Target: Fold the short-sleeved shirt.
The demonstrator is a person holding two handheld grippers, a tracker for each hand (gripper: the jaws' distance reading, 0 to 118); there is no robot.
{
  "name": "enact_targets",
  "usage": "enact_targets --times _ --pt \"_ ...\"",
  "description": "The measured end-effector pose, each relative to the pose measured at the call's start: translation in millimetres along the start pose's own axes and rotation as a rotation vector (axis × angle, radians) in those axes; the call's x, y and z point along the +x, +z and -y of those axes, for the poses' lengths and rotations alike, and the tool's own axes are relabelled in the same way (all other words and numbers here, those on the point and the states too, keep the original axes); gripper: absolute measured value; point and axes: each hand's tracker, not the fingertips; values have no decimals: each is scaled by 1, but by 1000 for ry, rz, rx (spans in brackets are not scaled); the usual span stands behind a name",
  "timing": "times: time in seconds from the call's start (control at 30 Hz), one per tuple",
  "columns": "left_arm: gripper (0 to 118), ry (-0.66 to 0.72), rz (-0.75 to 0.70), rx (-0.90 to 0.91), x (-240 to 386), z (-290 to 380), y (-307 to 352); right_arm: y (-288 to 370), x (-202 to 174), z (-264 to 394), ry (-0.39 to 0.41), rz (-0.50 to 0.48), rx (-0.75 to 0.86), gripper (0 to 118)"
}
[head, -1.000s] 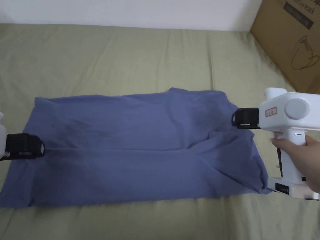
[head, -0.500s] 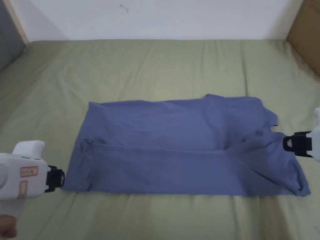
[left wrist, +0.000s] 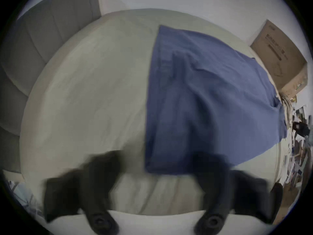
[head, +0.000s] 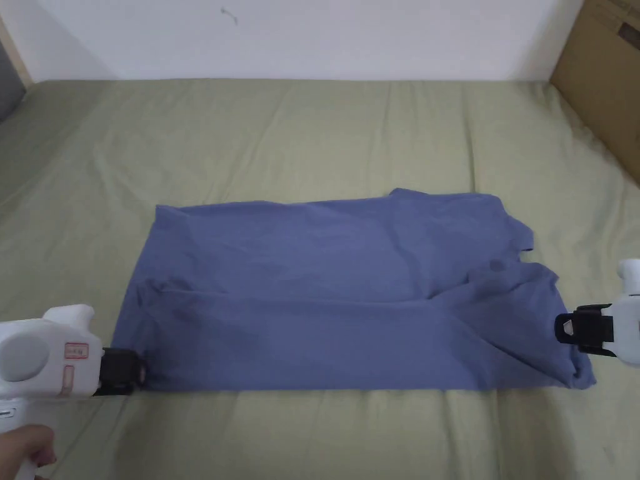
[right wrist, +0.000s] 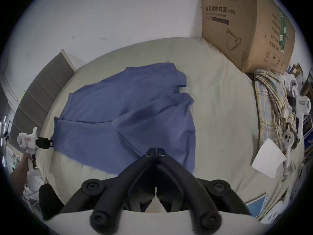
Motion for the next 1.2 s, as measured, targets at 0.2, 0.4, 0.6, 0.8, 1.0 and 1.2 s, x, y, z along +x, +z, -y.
enact_targets --times 0.2,0.4,0.6,0.8,1.0,1.2 --pt "5 -33 -15 77 9 2 22 2 21 6 -74 -28 6 0" --pt "5 2 -4 75 2 8 29 -2 32 11 -95 53 -76 113" --pt "5 -20 -26 86 0 10 31 -40 33 11 -69 39 -165 93" --pt "5 2 -12 74 3 16 28 -42 28 19 -20 21 -117 3" --pt "5 21 9 67 -1 15 34 -22 30 14 -16 7 -109 3" --pt "5 25 52 73 -7 28 61 21 37 21 17 5 -120 3"
